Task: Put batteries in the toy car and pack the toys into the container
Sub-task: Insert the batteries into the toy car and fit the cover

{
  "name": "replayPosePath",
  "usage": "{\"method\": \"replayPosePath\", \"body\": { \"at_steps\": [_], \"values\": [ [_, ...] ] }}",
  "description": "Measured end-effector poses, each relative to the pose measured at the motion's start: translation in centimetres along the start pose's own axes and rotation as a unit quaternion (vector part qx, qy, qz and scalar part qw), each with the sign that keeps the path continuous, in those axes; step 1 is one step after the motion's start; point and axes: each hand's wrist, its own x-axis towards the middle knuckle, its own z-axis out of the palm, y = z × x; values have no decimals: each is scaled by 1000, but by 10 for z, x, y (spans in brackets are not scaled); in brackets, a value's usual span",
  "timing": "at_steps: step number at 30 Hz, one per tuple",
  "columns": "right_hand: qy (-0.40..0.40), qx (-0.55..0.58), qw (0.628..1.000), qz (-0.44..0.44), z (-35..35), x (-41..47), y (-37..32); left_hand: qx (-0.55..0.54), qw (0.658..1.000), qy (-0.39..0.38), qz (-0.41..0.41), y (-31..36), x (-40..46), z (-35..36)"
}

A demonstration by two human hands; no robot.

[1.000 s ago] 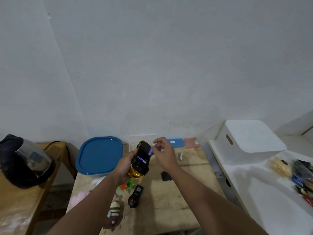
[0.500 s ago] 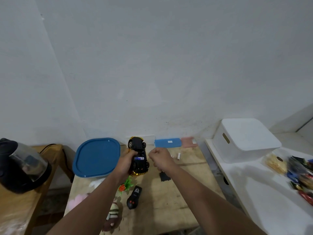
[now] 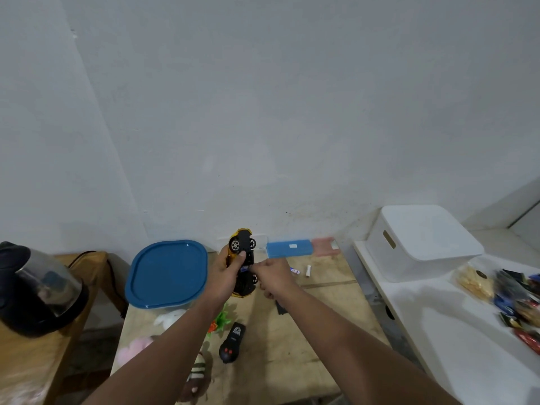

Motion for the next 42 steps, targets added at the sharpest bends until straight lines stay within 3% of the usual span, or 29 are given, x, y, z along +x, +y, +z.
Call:
{"method": "replayPosePath", "body": {
  "at_steps": [4,14,26,36,42],
  "values": [
    [-34,66,995,61,5,-4,0,7,1000,1,4,0,1,-5],
    [-51,87,992,75,-3,-5,9,29,999,-41,3,3,-6,-5],
    [-89,214,965,126,-9,-4,14,58,996,-68,5,1,-5,1],
    [-16,111,990,87,-10,4,23,56,997,-34,32,7,-10,20],
    [-64,225,962,140,-19,9,20,84,996,-27,34,8,-3,24]
  ]
}}
